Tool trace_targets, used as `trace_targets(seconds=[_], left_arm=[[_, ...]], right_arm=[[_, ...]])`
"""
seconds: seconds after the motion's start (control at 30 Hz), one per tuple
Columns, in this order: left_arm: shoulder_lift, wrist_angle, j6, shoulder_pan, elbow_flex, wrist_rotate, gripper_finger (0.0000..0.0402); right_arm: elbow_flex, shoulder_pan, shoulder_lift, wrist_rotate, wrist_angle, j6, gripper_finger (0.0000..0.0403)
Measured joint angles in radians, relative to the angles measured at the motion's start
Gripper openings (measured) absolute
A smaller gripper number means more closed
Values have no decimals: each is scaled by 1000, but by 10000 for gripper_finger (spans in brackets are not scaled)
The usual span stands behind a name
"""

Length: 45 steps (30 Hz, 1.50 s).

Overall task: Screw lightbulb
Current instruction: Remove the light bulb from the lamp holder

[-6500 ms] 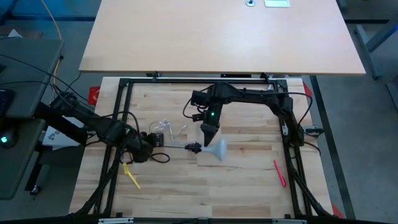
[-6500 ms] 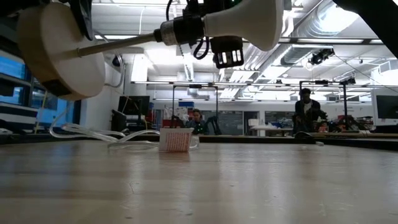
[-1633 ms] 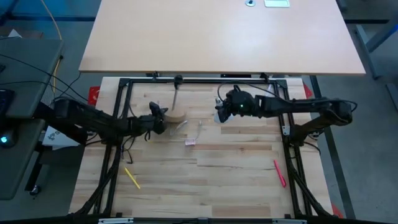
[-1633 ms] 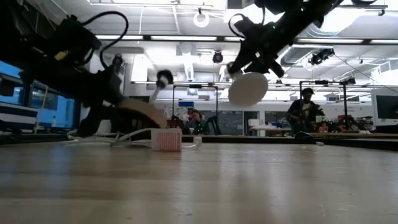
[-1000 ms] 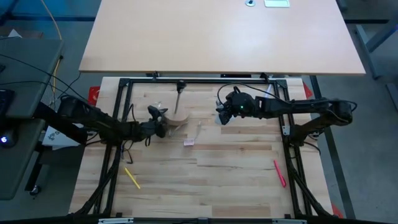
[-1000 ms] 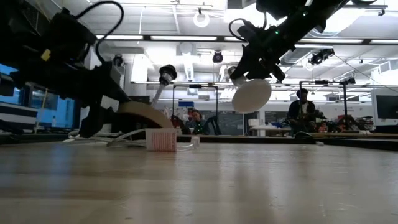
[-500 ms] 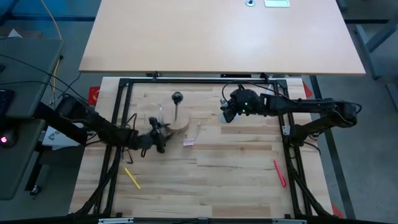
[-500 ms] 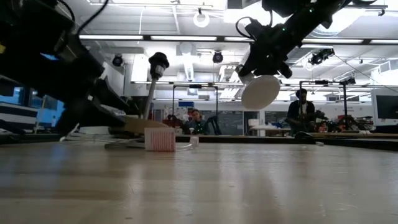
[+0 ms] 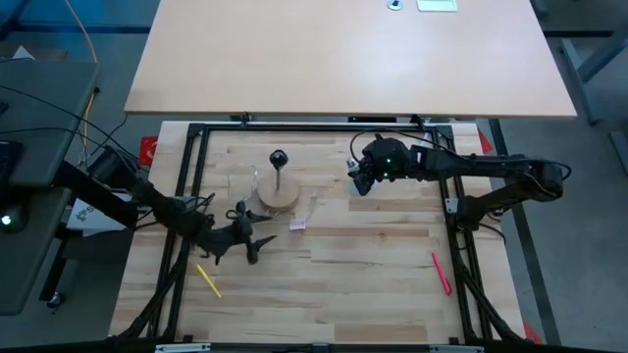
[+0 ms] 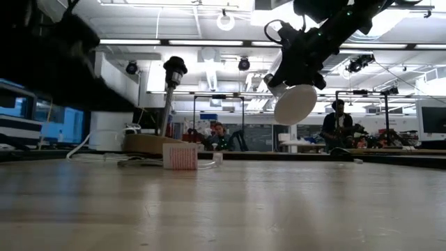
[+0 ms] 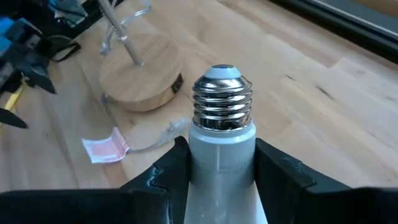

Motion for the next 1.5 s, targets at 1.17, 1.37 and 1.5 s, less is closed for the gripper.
trace_targets(seconds=[1.17,1.37,1.5], left_arm=[[-109,675,62,280,-169,106,266],[-105,708,193,370,-212,235,266],[-105,704,165,473,-212,354,266]], right_arm=[[-753,-40,-135,-380,1248,65,142],[-751,-49,-137,-375,1239,33,142],[-752,-54,-137,-366,1230,22,142]])
